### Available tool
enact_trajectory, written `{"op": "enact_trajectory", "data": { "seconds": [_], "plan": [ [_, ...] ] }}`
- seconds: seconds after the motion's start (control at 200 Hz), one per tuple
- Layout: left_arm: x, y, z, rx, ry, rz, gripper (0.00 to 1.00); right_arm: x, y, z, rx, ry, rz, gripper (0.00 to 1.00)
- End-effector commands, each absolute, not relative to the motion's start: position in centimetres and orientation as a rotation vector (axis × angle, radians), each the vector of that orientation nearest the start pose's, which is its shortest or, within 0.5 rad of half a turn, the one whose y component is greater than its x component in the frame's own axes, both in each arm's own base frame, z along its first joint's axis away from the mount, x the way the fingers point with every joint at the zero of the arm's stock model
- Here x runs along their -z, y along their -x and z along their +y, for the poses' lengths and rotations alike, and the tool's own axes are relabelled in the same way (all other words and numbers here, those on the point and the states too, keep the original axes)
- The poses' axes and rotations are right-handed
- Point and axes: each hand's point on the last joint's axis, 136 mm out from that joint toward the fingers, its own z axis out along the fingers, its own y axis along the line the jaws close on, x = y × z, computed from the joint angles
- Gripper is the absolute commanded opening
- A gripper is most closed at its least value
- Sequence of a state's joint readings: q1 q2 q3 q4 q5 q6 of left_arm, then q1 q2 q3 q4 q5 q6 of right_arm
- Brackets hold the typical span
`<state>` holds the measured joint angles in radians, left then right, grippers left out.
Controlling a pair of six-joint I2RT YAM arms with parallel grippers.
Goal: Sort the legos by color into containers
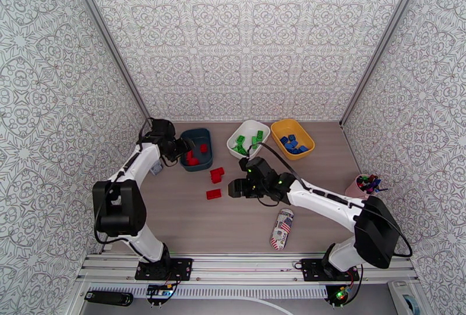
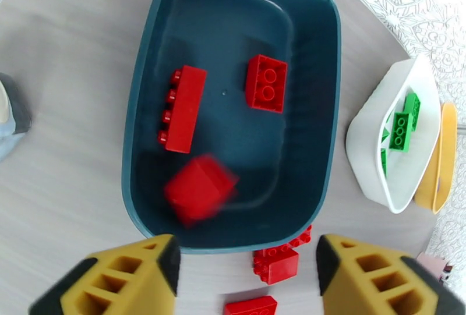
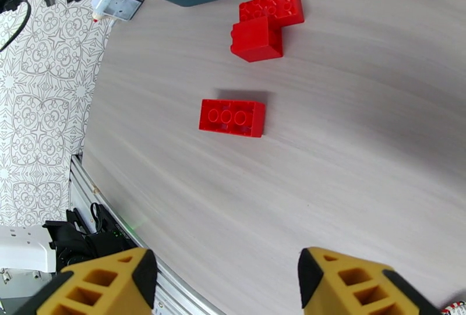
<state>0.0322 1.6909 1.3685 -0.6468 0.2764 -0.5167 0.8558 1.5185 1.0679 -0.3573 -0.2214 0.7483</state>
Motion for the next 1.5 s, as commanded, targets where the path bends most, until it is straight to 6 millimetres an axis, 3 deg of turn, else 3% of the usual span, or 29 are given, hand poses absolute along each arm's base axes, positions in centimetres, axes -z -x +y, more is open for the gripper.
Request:
{"op": "enact_trajectory", "data": {
  "seconds": [0.0,0.15,0.275,0.625,0.995,1.265,1.496],
  "plan": [
    [-18.9,-43.1,-4.0,0.536,0.53,2.435,0.73,-13.8,-24.2,32.9,-0.889,0.233,2.625,0.71],
    [-18.6,-39.8,-4.7,0.435,0.473,2.463,0.76,-13.0,-24.2,32.6,-0.846,0.241,2.643,0.74],
    [-18.1,-36.8,-6.7,0.368,0.38,2.499,0.79,-12.5,-24.5,31.7,-0.77,0.232,2.656,0.75],
    [-13.9,-30.1,-11.4,0.236,0.198,2.627,0.85,-10.6,-24.5,29.2,-0.68,0.178,2.689,0.83],
    [-8.2,-26.8,-15.1,0.259,0.0,2.738,0.88,-9.6,-23.9,26.9,-0.657,0.14,2.704,0.84],
    [-4.5,-23.7,-14.0,0.088,-0.07,2.844,0.87,-10.1,-24.1,26.4,-0.668,0.119,2.694,0.84],
    [-3.0,-24.5,-14.1,0.022,-0.076,2.868,0.87,-10.6,-24.5,27.0,-0.69,0.128,2.689,0.84]
  ]
}}
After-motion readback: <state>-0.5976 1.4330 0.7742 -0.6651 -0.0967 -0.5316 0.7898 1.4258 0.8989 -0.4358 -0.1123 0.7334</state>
